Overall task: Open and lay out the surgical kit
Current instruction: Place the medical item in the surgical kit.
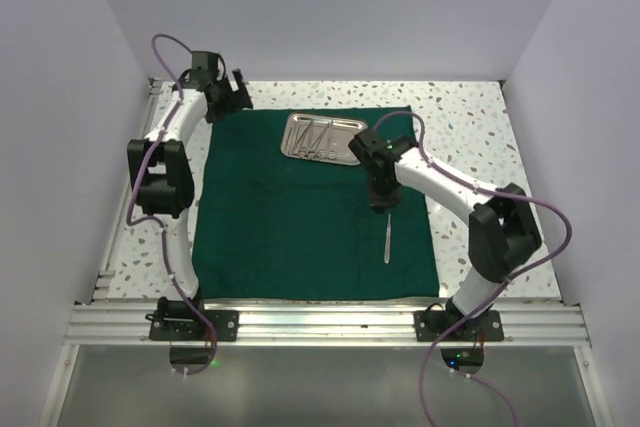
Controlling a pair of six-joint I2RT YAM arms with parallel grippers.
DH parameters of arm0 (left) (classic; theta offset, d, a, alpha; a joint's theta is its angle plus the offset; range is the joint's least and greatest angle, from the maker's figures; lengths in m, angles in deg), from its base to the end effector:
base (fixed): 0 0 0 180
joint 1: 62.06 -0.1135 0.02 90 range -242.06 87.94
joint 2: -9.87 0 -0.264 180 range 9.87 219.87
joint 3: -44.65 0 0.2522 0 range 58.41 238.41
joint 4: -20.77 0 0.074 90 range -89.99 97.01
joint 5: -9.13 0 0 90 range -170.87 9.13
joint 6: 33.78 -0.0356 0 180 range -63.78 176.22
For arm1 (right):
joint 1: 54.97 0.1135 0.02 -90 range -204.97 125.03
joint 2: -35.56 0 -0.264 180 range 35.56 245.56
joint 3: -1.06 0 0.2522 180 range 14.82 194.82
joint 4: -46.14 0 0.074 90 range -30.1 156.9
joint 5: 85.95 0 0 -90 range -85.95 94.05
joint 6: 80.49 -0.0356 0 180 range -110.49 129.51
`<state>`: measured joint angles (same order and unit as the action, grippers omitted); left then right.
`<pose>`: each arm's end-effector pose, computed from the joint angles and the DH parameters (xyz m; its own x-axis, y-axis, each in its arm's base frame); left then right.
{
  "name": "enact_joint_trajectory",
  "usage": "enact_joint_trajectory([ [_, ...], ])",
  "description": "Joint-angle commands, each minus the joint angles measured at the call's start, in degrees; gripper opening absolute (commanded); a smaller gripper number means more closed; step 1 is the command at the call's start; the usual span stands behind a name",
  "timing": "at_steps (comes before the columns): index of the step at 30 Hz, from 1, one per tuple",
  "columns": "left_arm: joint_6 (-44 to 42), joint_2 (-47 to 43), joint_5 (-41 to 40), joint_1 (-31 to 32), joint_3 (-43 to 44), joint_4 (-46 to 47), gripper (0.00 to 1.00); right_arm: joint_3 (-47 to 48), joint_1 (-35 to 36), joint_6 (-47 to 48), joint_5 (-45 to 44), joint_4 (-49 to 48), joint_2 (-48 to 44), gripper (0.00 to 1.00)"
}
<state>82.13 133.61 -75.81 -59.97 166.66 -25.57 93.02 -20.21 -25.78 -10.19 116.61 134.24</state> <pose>0.4914 -0.0211 0.2440 -0.7103 -0.4096 -0.5724 -0.2392 0.9053 -0.3510 0.2797 0.1834 0.2392 -0.9473 0.0242 -0.3195 0.0483 0.9965 -0.0677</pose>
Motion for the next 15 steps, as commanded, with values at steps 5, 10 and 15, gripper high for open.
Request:
enact_joint_trajectory([
  [5, 1.4, 10.3, 3.1, 1.6, 12.6, -2.8, 0.93, -12.4, 5.7, -10.3, 3.3, 0.1, -9.0, 0.0],
  [10, 0.7, 11.4, 2.2, 4.6, 11.4, -3.5, 0.93, -19.1, 6.2, -13.0, 5.8, -1.1, -11.7, 0.0],
  [15, 0.7, 11.6, 2.0, 6.0, 10.7, -3.2, 0.93, -23.5, 6.6, -12.7, 8.0, -4.1, -11.1, 0.0],
])
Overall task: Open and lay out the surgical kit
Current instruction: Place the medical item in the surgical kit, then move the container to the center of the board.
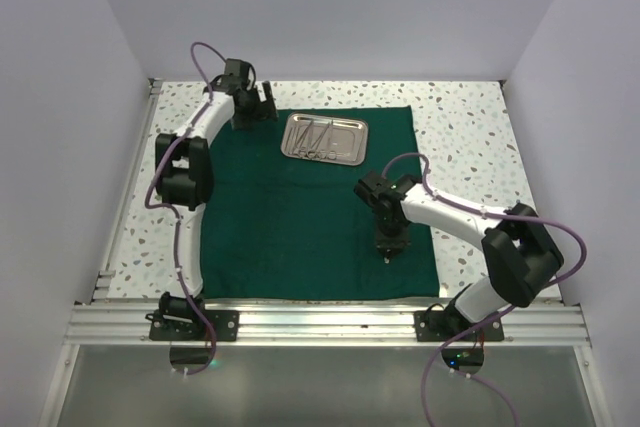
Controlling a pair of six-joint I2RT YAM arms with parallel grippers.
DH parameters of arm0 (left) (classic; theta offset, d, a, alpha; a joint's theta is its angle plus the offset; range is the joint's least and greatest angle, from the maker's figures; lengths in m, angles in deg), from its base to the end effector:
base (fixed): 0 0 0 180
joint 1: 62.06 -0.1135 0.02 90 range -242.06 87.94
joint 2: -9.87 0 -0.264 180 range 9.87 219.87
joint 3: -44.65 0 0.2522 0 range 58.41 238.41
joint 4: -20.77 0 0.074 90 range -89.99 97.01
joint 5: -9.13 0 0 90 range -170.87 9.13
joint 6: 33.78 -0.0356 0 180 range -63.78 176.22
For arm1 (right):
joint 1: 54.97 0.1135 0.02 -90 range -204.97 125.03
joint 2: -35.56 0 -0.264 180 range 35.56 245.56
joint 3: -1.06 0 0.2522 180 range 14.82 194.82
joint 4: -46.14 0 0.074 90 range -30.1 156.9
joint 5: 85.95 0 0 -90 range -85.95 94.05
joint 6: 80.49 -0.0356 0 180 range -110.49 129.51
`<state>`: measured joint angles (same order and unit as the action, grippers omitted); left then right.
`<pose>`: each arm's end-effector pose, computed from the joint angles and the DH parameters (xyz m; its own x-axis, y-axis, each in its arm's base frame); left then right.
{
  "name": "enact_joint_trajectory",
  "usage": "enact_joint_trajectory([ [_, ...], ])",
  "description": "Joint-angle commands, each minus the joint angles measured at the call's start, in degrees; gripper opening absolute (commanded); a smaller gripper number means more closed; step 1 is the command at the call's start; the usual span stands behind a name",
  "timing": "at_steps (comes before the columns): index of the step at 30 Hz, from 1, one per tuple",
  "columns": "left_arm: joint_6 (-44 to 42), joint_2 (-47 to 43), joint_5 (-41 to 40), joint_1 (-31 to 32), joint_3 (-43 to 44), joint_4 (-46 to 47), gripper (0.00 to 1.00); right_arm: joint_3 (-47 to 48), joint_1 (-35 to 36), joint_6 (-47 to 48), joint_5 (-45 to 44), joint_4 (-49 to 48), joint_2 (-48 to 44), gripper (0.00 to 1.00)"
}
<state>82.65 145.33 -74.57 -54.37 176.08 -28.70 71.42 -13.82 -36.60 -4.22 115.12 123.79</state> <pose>0.5196 -0.0741 0.1930 -0.8014 -0.3382 -0.4934 -0.1776 0.9221 -0.3437 0.1976 0.1658 0.1909 -0.9862 0.0853 -0.1416 0.0945 0.9937 -0.0600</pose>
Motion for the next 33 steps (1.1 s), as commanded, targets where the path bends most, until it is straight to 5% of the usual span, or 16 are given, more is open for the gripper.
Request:
enact_joint_trajectory([
  [1, 0.2, -0.1, 0.6, 0.4, 1.3, -0.1, 0.93, -2.3, 0.3, -1.6, 2.7, -3.4, -0.2, 0.06],
  [2, 0.1, 0.0, 0.6, 0.4, 1.7, -0.1, 0.93, -2.6, 0.3, -1.4, 3.0, -5.0, 0.1, 0.18],
  [3, 0.0, 0.0, 0.4, 0.4, 2.1, -0.2, 0.93, -2.9, 0.3, -0.7, 3.1, -5.6, 0.5, 0.4],
  [6, -0.2, -0.1, 0.0, 0.3, 3.0, -0.6, 0.93, -1.6, 0.3, -0.2, 1.9, -5.2, 1.0, 0.71],
  [7, -0.2, -0.3, -0.2, 0.3, 3.2, -0.6, 0.93, -1.1, 0.3, 0.0, 1.4, -4.6, 0.4, 0.74],
  [20, -0.1, -3.8, 1.9, 4.3, -3.9, 1.5, 0.9, 25.4, 0.2, 20.6, -8.7, 14.4, 1.6, 0.76],
  [33, -2.2, -3.0, -3.0, 7.2, -5.0, 0.8, 0.83, 30.1, -0.5, 22.0, -5.4, 12.4, 7.2, 0.7],
])
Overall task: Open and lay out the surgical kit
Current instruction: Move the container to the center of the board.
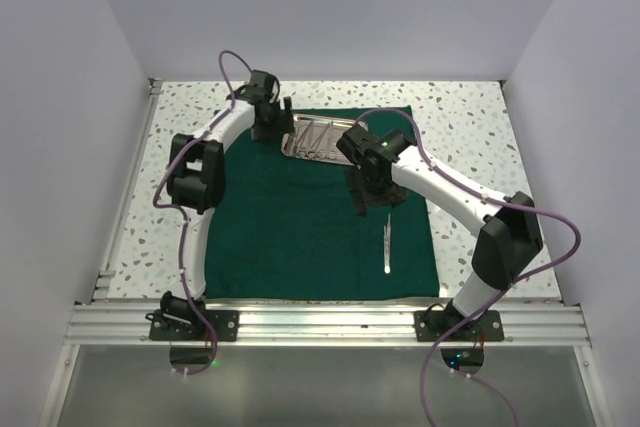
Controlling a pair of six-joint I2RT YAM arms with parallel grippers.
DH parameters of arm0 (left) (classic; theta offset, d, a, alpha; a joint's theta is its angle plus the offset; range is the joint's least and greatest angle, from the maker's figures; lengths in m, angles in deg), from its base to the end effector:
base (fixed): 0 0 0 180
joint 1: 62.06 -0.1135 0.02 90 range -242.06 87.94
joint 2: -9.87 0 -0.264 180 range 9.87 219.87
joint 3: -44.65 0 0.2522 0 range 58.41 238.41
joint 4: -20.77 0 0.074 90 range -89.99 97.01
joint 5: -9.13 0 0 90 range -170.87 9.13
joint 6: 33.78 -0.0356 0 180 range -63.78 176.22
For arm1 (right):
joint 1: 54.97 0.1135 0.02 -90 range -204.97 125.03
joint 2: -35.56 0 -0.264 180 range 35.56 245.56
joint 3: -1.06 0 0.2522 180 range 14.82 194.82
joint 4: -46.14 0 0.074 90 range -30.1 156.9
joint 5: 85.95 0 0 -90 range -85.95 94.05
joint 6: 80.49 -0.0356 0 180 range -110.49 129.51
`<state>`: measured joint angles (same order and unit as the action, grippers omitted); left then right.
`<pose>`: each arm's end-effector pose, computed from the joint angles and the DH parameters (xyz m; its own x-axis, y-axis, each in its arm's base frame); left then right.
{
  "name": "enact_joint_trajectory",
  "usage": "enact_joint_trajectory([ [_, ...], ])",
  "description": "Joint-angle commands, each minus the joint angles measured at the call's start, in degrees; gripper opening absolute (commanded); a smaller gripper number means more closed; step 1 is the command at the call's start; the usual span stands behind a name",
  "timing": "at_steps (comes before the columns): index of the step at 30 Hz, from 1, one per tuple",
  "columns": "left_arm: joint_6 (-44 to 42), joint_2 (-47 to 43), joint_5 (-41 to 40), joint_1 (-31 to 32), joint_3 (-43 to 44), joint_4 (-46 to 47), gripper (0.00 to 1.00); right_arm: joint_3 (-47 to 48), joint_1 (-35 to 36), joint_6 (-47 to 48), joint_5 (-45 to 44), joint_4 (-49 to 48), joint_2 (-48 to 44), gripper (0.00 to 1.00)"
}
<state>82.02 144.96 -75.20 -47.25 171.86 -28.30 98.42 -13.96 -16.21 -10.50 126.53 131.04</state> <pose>0.4984 -0.1354 0.1736 -0.8630 -0.2198 -0.4550 -0.0768 0.9470 -0.3119 0.2465 0.2025 0.2783 -0.9255 -0.2481 -0.2863 -0.2173 0.9667 -0.1354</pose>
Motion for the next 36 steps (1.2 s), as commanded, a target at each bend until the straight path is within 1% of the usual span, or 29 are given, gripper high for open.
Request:
enact_joint_trajectory([
  [1, -1.6, -2.5, -2.9, 0.3, -0.8, 0.3, 0.81, 3.3, -0.6, 1.9, 0.8, 1.0, 0.3, 0.7],
  [3, -1.6, -2.5, -4.1, 0.5, -0.7, 0.2, 0.79, 3.9, -0.8, 2.7, 0.8, 1.0, 0.5, 0.69],
  [4, -1.6, -2.5, -4.7, 0.6, -0.5, 0.0, 0.74, 4.0, -1.1, 3.0, 0.7, 1.1, 0.6, 0.68],
  [6, -1.6, -2.6, -5.5, 0.6, -0.2, -0.3, 0.71, 4.5, -1.5, 4.1, 1.0, 1.1, 0.7, 0.68],
  [7, -1.8, -2.6, -5.5, 0.6, 0.1, -0.3, 0.67, 4.6, -2.2, 4.4, 1.0, 1.2, 0.6, 0.67],
  [9, -2.0, -2.3, -7.2, 0.6, 0.9, -1.0, 0.62, 4.8, -3.1, 4.5, 2.0, 1.2, 0.8, 0.65],
  [10, -2.0, -2.0, -7.3, 0.6, 1.5, -1.2, 0.57, 4.8, -3.4, 4.4, 2.6, 1.0, 1.0, 0.65],
  [11, -2.0, -1.9, -7.3, 0.6, 1.4, -1.2, 0.55, 4.8, -3.5, 4.1, 2.9, 0.9, 0.9, 0.65],
  [16, -1.9, -2.5, -7.0, 0.7, -0.6, -0.1, 0.4, 5.5, -4.7, 3.7, 2.7, 0.5, 1.0, 0.63],
  [21, -2.2, -3.4, -7.3, 1.5, -2.4, 0.7, 0.35, 5.4, -8.3, 3.7, 3.6, 0.1, 0.9, 0.62],
  [23, -2.7, -3.4, -7.3, 2.0, -2.2, 0.7, 0.34, 5.2, -9.3, 3.8, 4.0, -0.2, 0.8, 0.61],
  [24, -2.9, -3.3, -7.3, 2.5, -1.9, 0.7, 0.31, 5.1, -10.1, 4.0, 4.2, -0.4, 0.8, 0.6],
  [26, -3.4, -3.2, -7.2, 2.9, -1.6, 0.3, 0.29, 4.6, -10.7, 3.8, 4.6, -0.7, 0.6, 0.6],
  [29, -3.7, -3.1, -7.3, 3.4, -1.3, -0.2, 0.18, 4.1, -11.4, 3.7, 4.6, -1.2, 0.4, 0.58],
  [30, -3.7, -3.2, -7.3, 3.6, -1.3, -0.3, 0.05, 3.9, -11.7, 3.7, 4.6, -1.4, 0.3, 0.58],
  [31, -3.8, -3.2, -7.3, 3.6, -1.3, -0.4, 0.0, 3.7, -11.8, 3.9, 4.4, -1.6, 0.2, 0.58],
  [36, -5.0, -5.4, -7.5, 3.7, -2.1, -1.0, 0.0, 3.8, -13.3, 3.9, 3.8, -2.4, 0.2, 0.57],
])
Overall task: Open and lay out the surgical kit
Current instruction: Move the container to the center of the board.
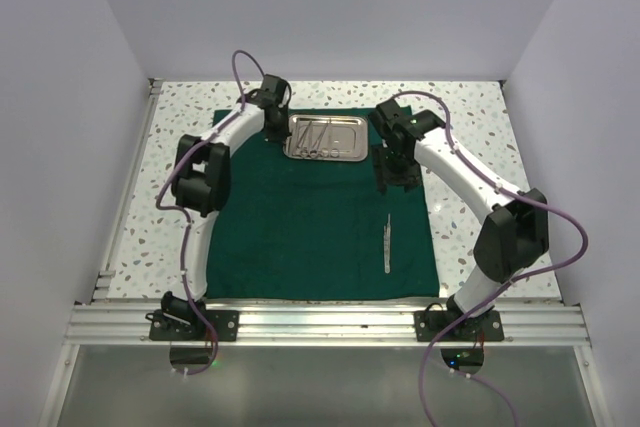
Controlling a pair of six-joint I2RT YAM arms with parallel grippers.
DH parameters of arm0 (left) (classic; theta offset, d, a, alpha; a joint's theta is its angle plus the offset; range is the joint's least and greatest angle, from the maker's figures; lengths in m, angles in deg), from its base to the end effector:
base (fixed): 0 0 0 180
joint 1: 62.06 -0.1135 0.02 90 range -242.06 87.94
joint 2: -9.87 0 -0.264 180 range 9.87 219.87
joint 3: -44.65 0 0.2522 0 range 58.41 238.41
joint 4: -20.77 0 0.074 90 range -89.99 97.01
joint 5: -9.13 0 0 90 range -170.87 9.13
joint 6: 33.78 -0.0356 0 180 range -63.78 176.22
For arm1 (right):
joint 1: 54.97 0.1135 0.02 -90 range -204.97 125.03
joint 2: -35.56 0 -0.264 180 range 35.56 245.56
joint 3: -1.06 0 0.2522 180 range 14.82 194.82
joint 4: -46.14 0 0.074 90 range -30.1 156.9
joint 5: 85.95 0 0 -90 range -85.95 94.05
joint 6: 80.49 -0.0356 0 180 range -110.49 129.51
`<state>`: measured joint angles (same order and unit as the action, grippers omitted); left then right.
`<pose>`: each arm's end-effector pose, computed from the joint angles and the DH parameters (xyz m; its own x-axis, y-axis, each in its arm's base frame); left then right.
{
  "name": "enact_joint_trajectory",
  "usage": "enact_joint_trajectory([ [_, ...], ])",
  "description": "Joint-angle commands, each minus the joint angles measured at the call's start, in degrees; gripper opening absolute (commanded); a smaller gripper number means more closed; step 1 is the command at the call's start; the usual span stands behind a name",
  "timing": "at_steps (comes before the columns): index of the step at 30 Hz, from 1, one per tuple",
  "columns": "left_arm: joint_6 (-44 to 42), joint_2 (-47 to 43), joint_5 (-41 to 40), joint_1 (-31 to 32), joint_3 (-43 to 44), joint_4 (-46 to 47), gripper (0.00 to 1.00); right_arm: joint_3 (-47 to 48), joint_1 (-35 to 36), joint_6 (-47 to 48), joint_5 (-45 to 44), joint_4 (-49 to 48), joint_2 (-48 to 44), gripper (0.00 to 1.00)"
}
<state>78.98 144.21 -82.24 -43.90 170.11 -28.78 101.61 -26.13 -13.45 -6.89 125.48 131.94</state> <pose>0.4859 -0.1585 0.1700 -0.8625 -0.1241 -0.4907 -0.0368 0.9823 -0.1838 0.2912 0.1527 0.2889 -0.9479 -0.0847 -0.3072 -0.0666 0.9954 -0.0691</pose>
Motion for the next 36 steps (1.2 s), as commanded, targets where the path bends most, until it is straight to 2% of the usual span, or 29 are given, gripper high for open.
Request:
enact_joint_trajectory([
  [1, -2.1, -5.3, -0.5, 0.4, -0.6, -0.6, 0.0, 1.0, -1.4, 1.1, 0.3, -1.5, -0.6, 0.57],
  [8, -3.7, -11.6, -0.9, 0.5, -5.4, -0.2, 0.0, 5.0, -2.5, 0.0, 0.7, -2.7, 1.8, 0.57],
  [15, -4.0, -17.5, -1.4, 0.5, -15.2, 1.7, 0.0, 10.1, -2.5, -1.9, 2.7, -5.4, 6.4, 0.55],
  [21, -3.8, -21.4, -1.2, 0.5, -23.4, 4.4, 0.0, 15.2, -2.6, -3.7, 5.6, -10.6, 14.0, 0.49],
  [25, -4.0, -20.8, -1.9, 0.5, -23.9, 3.4, 0.0, 23.7, -2.6, -4.2, 7.4, -12.4, 20.9, 0.47],
  [26, -4.0, -20.4, -2.2, 0.4, -23.7, 2.5, 0.05, 25.2, -2.6, -4.3, 7.6, -12.9, 23.7, 0.47],
  [27, -4.0, -19.6, -2.5, 0.5, -23.2, 1.8, 0.23, 28.6, -2.5, -4.2, 7.7, -13.5, 26.8, 0.47],
  [28, -4.0, -19.5, -2.5, 0.4, -23.1, 1.8, 0.24, 30.4, -2.5, -4.2, 7.3, -13.4, 26.8, 0.47],
  [29, -3.9, -19.3, -2.5, 0.4, -23.1, 1.7, 0.43, 32.4, -2.5, -4.1, 6.9, -13.3, 28.2, 0.46],
  [30, -3.8, -19.4, -2.5, 0.4, -23.1, 1.8, 0.55, 34.0, -2.6, -4.0, 6.8, -13.0, 31.2, 0.46],
  [32, -3.6, -19.7, -2.3, 0.4, -23.1, 1.9, 0.71, 38.2, -2.6, -4.0, 6.3, -12.8, 33.8, 0.45],
  [36, -4.0, -20.1, -2.2, 0.4, -22.8, 1.7, 0.73, 41.4, -2.6, -4.5, 5.8, -13.8, 38.7, 0.42],
])
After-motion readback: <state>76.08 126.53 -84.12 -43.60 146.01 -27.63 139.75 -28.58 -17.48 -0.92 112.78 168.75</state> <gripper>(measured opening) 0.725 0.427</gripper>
